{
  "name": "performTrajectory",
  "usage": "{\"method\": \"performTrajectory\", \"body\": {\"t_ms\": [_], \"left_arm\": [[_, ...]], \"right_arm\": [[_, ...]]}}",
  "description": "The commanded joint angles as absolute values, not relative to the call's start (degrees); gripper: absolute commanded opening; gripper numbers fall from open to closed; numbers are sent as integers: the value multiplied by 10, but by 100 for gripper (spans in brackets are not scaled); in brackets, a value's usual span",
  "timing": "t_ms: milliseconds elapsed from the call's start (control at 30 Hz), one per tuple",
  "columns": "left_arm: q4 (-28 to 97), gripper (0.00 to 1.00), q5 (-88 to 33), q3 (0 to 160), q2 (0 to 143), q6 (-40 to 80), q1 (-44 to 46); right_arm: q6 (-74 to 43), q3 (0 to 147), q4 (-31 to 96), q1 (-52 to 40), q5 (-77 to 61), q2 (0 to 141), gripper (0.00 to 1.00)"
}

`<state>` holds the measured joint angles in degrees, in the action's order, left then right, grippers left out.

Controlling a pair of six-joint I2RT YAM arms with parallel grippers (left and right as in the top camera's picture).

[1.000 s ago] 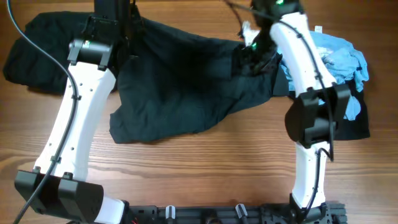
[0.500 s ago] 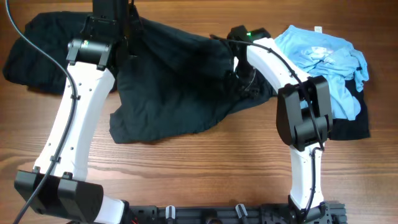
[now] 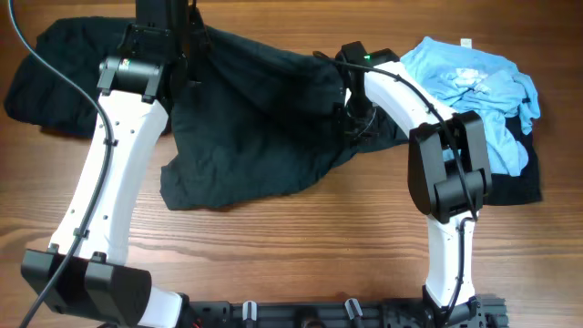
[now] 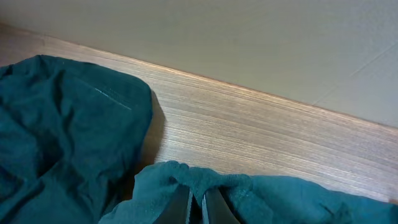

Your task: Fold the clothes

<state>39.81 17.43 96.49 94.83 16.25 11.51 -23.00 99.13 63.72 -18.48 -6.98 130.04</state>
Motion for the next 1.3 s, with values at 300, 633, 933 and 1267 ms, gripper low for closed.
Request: {"method": "performTrajectory", "body": {"t_ms": [300,633,933,1267], "left_arm": [[400,4,174,967,948,170,110],[409,4,174,967,948,170,110],[409,4,174,967,948,170,110],[409,4,174,967,948,170,110]], "right_arm": [[-210,1025,661,-173,-75,1271,58],[-210,1024,649,-180,-73,1265,63],[-212,1015,632,-191,-77,1272,45],[-242,1010,646,-191,-44,1273,43]]}}
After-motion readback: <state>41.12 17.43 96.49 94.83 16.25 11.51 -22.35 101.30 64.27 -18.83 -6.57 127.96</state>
